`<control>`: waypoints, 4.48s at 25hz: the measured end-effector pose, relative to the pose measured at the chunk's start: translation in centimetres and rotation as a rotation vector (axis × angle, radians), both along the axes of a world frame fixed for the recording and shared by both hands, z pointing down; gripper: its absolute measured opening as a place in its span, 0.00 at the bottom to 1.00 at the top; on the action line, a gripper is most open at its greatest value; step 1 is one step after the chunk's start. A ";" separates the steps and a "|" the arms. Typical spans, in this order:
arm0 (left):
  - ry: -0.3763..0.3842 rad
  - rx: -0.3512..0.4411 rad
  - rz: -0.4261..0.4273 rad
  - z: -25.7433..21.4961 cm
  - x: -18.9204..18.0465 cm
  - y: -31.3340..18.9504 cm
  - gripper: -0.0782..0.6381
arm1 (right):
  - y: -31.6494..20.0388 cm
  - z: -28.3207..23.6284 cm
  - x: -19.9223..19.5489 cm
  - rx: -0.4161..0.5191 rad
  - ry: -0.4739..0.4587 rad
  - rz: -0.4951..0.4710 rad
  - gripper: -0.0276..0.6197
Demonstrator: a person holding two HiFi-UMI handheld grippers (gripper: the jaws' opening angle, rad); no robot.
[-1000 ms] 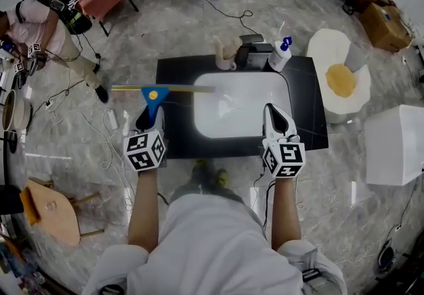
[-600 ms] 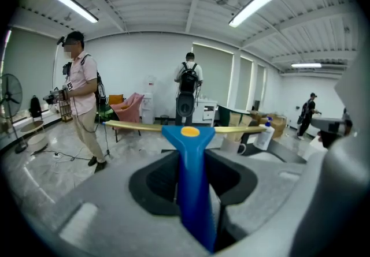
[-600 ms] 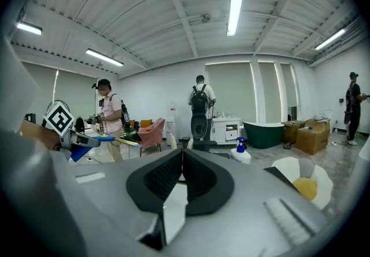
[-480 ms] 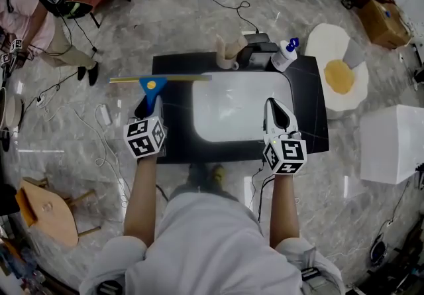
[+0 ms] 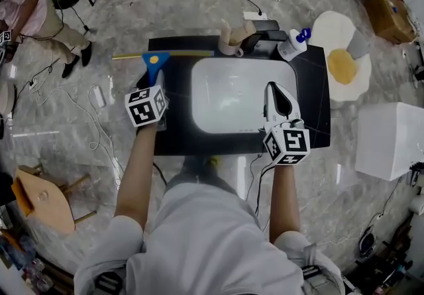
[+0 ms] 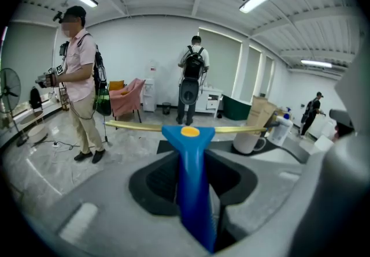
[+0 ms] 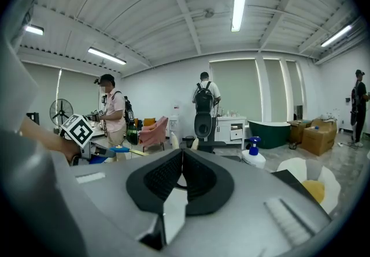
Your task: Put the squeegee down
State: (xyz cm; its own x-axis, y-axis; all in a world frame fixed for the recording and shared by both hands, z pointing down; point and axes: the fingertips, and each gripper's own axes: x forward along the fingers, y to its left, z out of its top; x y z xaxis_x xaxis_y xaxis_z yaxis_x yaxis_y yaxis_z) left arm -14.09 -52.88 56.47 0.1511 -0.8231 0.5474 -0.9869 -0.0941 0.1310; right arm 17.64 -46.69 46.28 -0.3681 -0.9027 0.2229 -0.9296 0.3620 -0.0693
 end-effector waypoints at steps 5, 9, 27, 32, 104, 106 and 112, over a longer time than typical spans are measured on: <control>-0.001 -0.050 -0.018 2.8 0.0 -2.2 0.29 | -1.1 0.4 0.2 0.003 0.004 0.000 0.05; -0.012 -0.099 -0.021 5.3 -0.1 -3.4 0.29 | -1.5 0.6 0.2 -0.002 0.011 0.001 0.05; -0.024 -0.213 -0.022 11.8 0.7 -6.9 0.29 | -2.9 2.4 0.5 0.006 0.004 -0.013 0.05; -0.025 -0.232 -0.024 12.4 0.9 -7.1 0.29 | -3.2 2.4 0.6 0.011 0.012 -0.019 0.05; -0.073 0.271 0.041 -11.7 1.6 9.6 0.15 | 8.6 -7.0 0.7 0.196 -0.053 -0.048 0.05; -0.075 0.287 0.040 -12.4 1.4 10.5 0.15 | 9.2 -7.2 0.8 0.198 -0.051 -0.049 0.05; -0.077 0.350 0.046 -14.5 1.3 13.3 0.13 | 10.6 -7.3 1.3 0.201 -0.048 -0.051 0.05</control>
